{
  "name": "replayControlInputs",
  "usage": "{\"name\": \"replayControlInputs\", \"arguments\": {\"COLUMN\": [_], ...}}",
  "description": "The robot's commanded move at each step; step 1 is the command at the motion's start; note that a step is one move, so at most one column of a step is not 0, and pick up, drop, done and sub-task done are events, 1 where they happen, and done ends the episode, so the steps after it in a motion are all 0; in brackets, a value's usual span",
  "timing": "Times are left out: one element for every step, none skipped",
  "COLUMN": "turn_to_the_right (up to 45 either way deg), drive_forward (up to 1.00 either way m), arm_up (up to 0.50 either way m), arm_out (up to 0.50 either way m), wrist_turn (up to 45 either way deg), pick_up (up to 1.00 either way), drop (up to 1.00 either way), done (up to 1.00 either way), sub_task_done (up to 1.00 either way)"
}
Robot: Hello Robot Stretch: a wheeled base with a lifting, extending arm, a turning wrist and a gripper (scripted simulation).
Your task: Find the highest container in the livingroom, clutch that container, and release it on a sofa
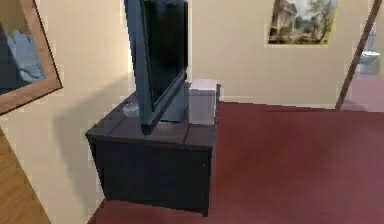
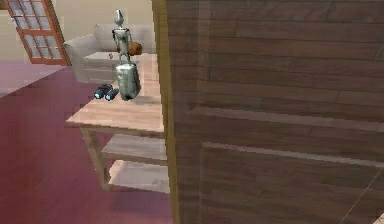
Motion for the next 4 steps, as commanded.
{"name": "replayControlInputs", "arguments": {"turn_to_the_right": [9.0,0.0,-24.0,0.0], "drive_forward": [0.0,0.2,0.0,0.35], "arm_up": [0.0,0.0,0.0,0.0], "arm_out": [0.0,0.0,0.0,0.0], "wrist_turn": [0.0,0.0,0.0,0.0], "pick_up": [0.0,0.0,0.0,0.0], "drop": [0.0,0.0,0.0,0.0], "done": [0.0,0.0,0.0,0.0], "sub_task_done": [0.0,0.0,0.0,0.0]}}
